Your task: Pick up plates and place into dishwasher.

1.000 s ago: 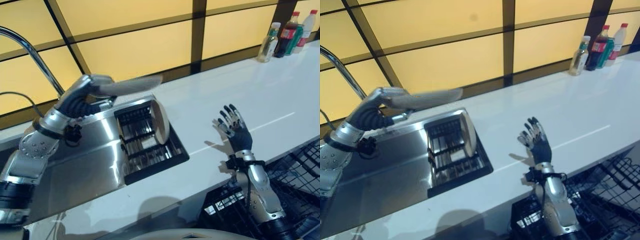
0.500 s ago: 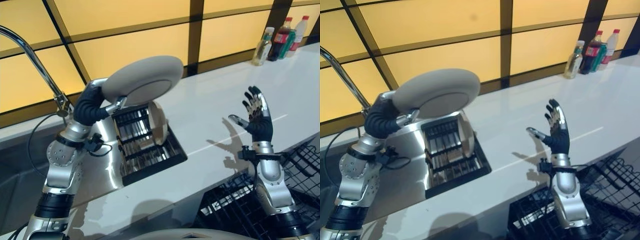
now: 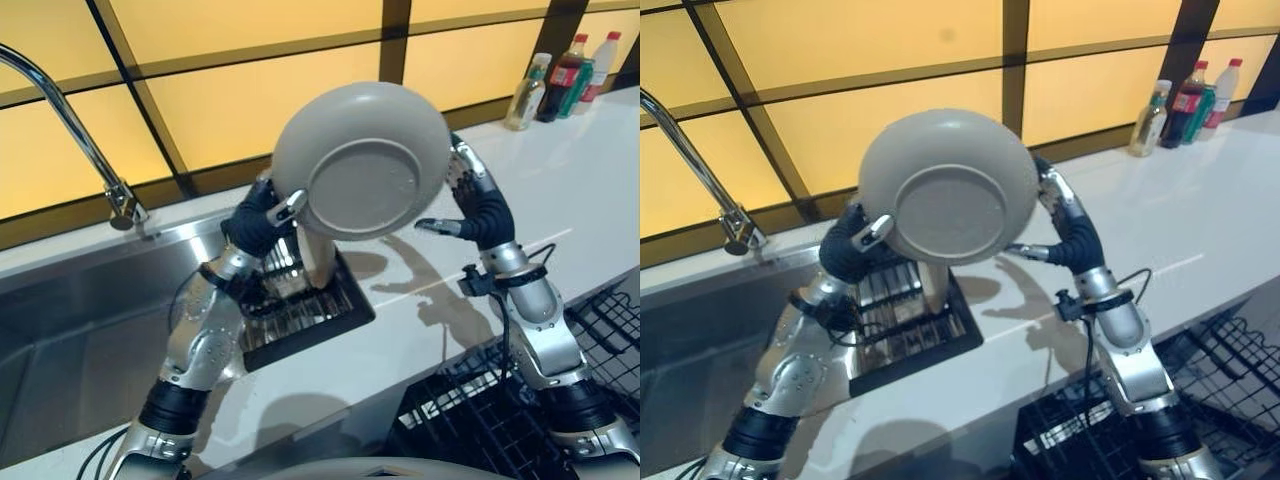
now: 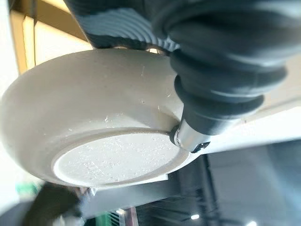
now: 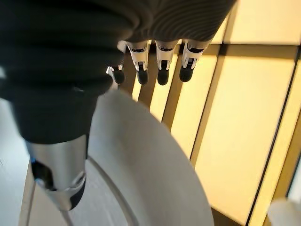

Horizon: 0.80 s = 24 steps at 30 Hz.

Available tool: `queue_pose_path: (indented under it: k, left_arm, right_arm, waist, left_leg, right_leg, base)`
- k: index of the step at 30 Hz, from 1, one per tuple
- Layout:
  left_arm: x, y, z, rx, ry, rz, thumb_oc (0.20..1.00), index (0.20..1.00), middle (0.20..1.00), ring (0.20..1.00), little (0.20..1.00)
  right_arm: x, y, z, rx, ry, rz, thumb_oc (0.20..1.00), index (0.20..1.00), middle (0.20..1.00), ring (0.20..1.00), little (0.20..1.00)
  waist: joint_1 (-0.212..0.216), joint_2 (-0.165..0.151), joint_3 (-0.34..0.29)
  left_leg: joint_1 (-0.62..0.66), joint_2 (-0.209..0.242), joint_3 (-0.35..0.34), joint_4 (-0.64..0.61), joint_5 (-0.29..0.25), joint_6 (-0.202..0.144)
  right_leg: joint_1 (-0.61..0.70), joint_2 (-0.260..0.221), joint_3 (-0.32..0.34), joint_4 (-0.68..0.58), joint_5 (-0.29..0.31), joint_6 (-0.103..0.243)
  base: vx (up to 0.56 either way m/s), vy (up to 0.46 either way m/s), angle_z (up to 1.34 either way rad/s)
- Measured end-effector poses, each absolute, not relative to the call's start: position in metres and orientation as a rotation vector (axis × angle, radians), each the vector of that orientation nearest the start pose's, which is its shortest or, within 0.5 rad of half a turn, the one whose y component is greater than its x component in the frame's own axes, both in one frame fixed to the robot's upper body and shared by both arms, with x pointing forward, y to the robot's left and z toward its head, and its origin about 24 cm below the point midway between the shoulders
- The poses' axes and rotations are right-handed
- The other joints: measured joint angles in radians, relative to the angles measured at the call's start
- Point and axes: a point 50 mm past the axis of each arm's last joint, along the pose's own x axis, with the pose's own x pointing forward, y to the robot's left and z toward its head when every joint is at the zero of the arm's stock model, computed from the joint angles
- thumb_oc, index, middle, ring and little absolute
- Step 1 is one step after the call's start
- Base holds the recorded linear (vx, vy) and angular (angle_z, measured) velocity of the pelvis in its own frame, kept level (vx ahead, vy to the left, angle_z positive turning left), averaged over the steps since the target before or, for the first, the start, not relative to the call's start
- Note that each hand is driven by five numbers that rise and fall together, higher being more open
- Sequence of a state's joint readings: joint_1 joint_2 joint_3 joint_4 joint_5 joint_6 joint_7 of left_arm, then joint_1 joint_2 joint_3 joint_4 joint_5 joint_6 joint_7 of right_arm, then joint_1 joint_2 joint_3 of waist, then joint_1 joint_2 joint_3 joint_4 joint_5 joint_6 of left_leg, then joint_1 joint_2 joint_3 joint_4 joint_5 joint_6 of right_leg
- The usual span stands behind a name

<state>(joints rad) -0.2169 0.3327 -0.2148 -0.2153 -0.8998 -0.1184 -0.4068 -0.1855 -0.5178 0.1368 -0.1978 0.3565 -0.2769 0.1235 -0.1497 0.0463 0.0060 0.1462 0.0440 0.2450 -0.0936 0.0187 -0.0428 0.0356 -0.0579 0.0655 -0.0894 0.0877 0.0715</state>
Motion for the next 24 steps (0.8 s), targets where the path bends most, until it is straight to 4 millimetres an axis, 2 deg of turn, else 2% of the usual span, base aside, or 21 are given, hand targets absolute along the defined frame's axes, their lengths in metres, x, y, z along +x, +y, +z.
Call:
queue_pose_path:
  k: [8, 15, 21, 22, 23, 24]
  left_arm:
    - [0.258, 0.118, 0.153, -0.505, -0.458, -0.807, 0.200, 0.200, 0.200, 0.200, 0.200]
    - [0.258, 0.119, 0.154, -0.502, -0.469, -0.802, 0.200, 0.200, 0.200, 0.200, 0.200]
    - [0.258, 0.122, 0.157, -0.481, -0.501, -0.789, 0.200, 0.200, 0.200, 0.200, 0.200]
    - [0.258, 0.122, 0.157, -0.480, -0.504, -0.788, 0.200, 0.200, 0.200, 0.200, 0.200]
    - [0.258, 0.122, 0.157, -0.480, -0.504, -0.788, 0.200, 0.200, 0.200, 0.200, 0.200]
    - [0.258, 0.122, 0.157, -0.478, -0.504, -0.789, 0.200, 0.200, 0.200, 0.200, 0.200]
  right_arm:
    - [0.264, -0.160, 0.151, -0.058, -0.449, 0.521, 1.000, 1.000, 1.000, 1.000, 1.000]
    - [0.263, -0.153, 0.144, 0.171, -0.358, 0.684, 1.000, 1.000, 1.000, 1.000, 1.000]
    - [0.260, -0.148, 0.143, 0.271, -0.338, 0.804, 1.000, 1.000, 1.000, 1.000, 1.000]
    - [0.260, -0.147, 0.143, 0.287, -0.340, 0.815, 0.956, 0.956, 0.956, 0.956, 0.956]
    - [0.259, -0.146, 0.143, 0.302, -0.341, 0.826, 0.790, 0.790, 0.790, 0.790, 0.790]
    - [0.259, -0.146, 0.143, 0.313, -0.342, 0.835, 0.548, 0.548, 0.548, 0.548, 0.548]
  waist:
    - [0.000, -0.005, 0.010]
    - [0.002, -0.008, 0.015]
    - [0.003, -0.010, 0.016]
    - [0.003, -0.010, 0.016]
    - [0.003, -0.010, 0.016]
    - [0.003, -0.010, 0.017]
  left_leg:
    - [0.000, 0.000, 0.001, 0.000, 0.000, 0.000]
    - [0.000, 0.001, 0.001, 0.000, 0.000, 0.000]
    - [0.001, 0.001, 0.000, 0.001, 0.000, 0.000]
    - [0.002, 0.001, 0.000, 0.000, 0.000, 0.000]
    - [0.003, 0.001, 0.000, 0.000, 0.000, 0.000]
    - [0.004, 0.001, 0.000, 0.000, 0.000, 0.000]
  right_leg:
    - [0.000, 0.000, 0.001, 0.000, 0.000, 0.000]
    - [0.000, 0.000, 0.000, 0.000, 0.000, 0.000]
    - [0.002, 0.000, 0.000, 0.000, 0.000, 0.000]
    - [0.002, 0.000, 0.000, 0.000, 0.000, 0.000]
    - [0.003, 0.000, 0.000, 0.000, 0.000, 0.000]
    - [0.004, 0.000, -0.001, 0.000, 0.000, 0.000]
  base:
    - [0.00, 0.000, 0.00]
    - [0.00, 0.000, 0.00]
    - [0.00, 0.000, 0.00]
    - [0.00, 0.000, 0.00]
    - [0.00, 0.000, 0.00]
    - [0.00, 0.000, 0.00]
